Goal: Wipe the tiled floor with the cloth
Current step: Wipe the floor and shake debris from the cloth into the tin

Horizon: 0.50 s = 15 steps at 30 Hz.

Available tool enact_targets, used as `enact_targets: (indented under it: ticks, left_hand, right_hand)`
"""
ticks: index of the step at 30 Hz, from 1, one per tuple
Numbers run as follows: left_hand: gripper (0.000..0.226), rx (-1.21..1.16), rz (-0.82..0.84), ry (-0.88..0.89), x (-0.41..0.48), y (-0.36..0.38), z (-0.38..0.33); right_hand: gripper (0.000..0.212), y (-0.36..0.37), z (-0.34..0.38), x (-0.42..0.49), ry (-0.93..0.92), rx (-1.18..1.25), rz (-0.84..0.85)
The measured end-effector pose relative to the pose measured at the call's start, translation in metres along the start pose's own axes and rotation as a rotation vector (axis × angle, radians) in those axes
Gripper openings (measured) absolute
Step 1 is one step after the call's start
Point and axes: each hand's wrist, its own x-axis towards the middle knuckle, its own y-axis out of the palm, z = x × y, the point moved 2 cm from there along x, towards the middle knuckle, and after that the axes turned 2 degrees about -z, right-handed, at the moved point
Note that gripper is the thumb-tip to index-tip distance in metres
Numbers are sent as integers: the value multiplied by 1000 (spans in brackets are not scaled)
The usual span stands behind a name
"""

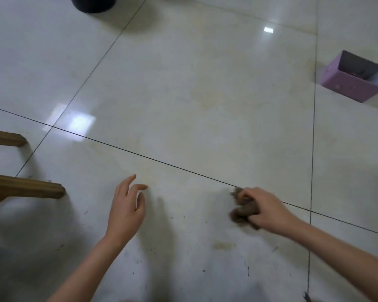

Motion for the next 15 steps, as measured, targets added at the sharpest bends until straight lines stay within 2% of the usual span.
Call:
enact_targets:
  ticks: [2, 4, 7, 11, 15]
  left_hand:
    - [23, 52, 45, 8, 1, 5, -1]
    - [24, 87, 72, 23, 2, 11, -2]
    - [27, 143, 92, 87, 2, 20, -4]
    - [39, 230, 93, 125, 0, 32, -9]
    - [51, 286, 118, 190, 1, 39, -18]
  right_hand:
    - [42, -23, -60, -27, 128, -131, 65]
    - [55, -26, -104, -59, 215, -176, 51]
    - [67, 24, -121, -87, 120, -175, -72]
    - [73, 109, -27, -52, 7, -196, -232]
    - [58, 144, 76, 2, -222, -144, -356]
